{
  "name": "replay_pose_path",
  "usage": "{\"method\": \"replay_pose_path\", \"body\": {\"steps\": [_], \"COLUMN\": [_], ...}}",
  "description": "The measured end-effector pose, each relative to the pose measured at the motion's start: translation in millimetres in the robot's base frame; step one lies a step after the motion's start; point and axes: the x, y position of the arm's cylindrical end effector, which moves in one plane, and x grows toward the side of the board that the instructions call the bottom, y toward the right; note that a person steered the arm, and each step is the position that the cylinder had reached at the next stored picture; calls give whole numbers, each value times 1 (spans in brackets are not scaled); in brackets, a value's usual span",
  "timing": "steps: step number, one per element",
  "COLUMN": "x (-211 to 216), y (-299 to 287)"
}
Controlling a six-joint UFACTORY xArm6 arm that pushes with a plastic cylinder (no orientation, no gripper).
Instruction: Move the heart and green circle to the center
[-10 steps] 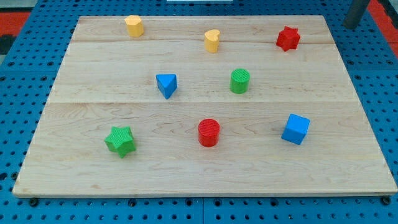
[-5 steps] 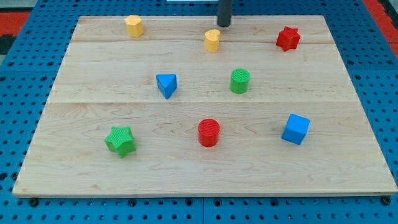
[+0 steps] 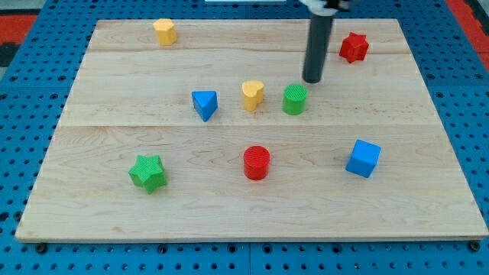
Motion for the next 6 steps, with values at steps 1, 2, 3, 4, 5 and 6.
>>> {"method": "replay_pose_path", "body": {"steps": [1,2,3,4,5,6], "x": [0,0,8,21,73,57], "y": [4,4,19,14,15,-30]}}
